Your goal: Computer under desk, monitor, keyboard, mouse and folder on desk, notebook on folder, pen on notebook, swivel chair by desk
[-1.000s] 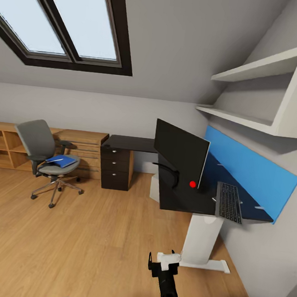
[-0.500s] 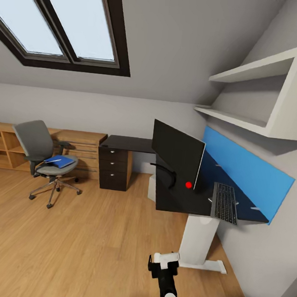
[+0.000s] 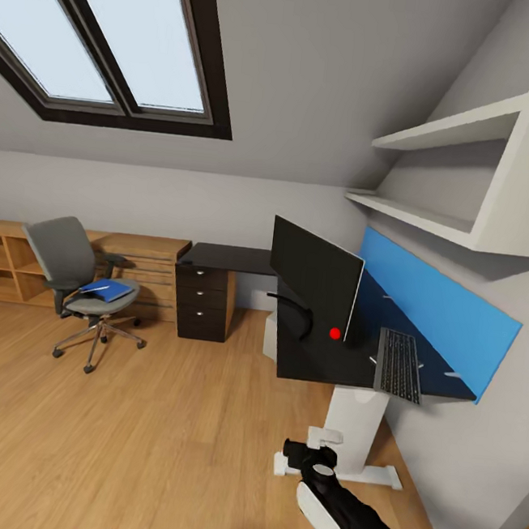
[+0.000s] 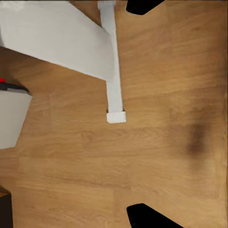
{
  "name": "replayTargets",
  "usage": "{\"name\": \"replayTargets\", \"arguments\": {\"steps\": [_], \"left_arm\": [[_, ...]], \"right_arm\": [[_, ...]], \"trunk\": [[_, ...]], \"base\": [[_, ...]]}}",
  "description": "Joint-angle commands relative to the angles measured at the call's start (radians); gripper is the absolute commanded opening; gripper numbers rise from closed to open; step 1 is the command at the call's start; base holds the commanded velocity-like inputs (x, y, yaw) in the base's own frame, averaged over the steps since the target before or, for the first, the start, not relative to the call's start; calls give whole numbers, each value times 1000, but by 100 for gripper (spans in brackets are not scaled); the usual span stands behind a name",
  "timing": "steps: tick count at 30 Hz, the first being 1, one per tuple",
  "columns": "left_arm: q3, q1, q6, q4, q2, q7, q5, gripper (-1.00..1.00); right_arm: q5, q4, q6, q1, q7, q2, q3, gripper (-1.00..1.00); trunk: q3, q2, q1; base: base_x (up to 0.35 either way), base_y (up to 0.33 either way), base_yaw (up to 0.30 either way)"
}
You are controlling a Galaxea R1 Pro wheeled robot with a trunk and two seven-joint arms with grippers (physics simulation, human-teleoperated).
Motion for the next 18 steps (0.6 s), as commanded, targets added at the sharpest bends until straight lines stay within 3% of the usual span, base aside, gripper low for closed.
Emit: {"name": "replayTargets", "arguments": {"steps": [1,5,14,18], "left_arm": [[-1,0,-4,-1,0,2,9,100],[-1,0,-4,-1,0,2,10,100],[12,0,-6,-1,-2,4,12,100],[13,0,-6,-2,-2,5,12,100]], "right_arm": [[-27,-24,19,-1,-33,-9,5,100],[-113,-143,63,0,-160,-38,3,100],[-136,-192,75,2,-204,-51,5,100],[-136,-186,70,2,-201,-50,5,100]], "trunk": [[2,6,-4],[15,34,-19],[43,97,-54],[55,125,-69]], "base": [[0,0,0],[0,0,0],[0,0,0],[0,0,-134]]}}
